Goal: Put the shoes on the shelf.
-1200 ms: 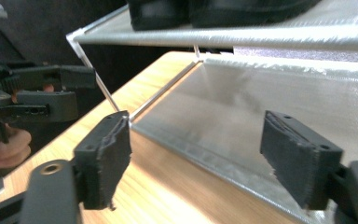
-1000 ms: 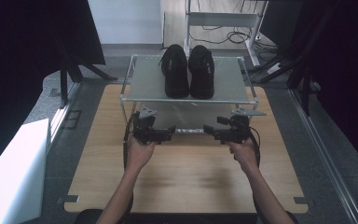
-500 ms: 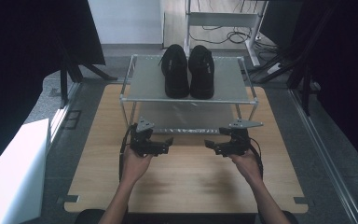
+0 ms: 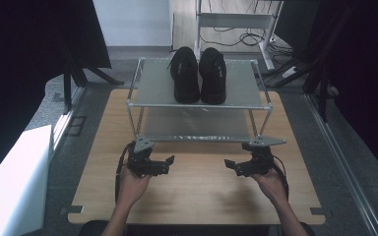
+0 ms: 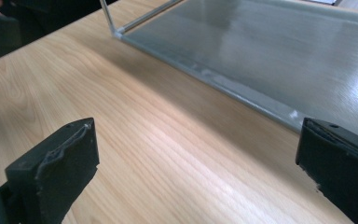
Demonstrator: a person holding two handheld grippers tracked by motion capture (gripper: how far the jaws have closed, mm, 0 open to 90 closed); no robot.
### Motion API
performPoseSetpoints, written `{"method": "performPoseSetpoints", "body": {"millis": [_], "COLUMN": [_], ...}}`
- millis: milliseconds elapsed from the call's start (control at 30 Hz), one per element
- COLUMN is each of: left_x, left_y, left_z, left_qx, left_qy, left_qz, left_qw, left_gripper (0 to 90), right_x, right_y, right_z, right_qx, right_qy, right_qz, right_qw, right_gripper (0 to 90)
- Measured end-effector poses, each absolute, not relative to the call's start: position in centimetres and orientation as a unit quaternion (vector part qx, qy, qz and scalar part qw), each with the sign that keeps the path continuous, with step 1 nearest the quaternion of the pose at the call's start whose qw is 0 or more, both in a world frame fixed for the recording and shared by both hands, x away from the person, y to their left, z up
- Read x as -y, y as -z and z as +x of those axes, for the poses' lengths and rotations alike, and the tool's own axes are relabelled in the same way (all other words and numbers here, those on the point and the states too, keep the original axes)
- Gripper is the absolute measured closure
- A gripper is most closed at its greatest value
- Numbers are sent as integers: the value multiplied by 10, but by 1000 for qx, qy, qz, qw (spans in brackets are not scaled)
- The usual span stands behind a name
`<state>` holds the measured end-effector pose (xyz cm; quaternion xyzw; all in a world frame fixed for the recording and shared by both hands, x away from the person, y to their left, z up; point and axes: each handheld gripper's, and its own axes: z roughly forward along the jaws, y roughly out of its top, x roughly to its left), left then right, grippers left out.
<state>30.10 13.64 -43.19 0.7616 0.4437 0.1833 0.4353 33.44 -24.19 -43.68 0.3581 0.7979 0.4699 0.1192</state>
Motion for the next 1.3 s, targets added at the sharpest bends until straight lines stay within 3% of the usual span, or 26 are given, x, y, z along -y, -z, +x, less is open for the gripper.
{"method": "performPoseSetpoints", "body": {"millis": [600, 1300], "left_x": [-159, -145], "left_y": [464, 510], "left_z": [268, 263], "left_qx": [-458, -458], "left_qy": [-209, -197], "left_qz": [761, 800], "left_qw": [410, 333], "left_gripper": [0, 0], "right_x": [284, 270], "right_y": [456, 506], "right_z": [305, 300], "right_qx": [-787, -831], "right_qy": [-455, -384], "right_qz": [392, 381], "right_qw": [141, 131], "right_gripper": [0, 0]}}
